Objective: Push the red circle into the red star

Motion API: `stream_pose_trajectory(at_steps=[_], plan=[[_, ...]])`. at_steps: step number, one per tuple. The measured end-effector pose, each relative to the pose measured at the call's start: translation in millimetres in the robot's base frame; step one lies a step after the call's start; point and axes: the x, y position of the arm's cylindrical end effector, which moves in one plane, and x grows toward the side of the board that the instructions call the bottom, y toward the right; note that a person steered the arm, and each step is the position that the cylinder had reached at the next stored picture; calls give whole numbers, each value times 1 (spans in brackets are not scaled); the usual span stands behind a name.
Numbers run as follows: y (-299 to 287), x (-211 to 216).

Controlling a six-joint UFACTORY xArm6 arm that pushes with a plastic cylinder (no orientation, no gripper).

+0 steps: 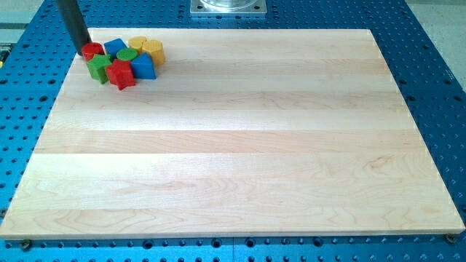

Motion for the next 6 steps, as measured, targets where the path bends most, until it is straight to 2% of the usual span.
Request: stream_pose_trajectory(at_steps=[6], plan=[[9, -2]])
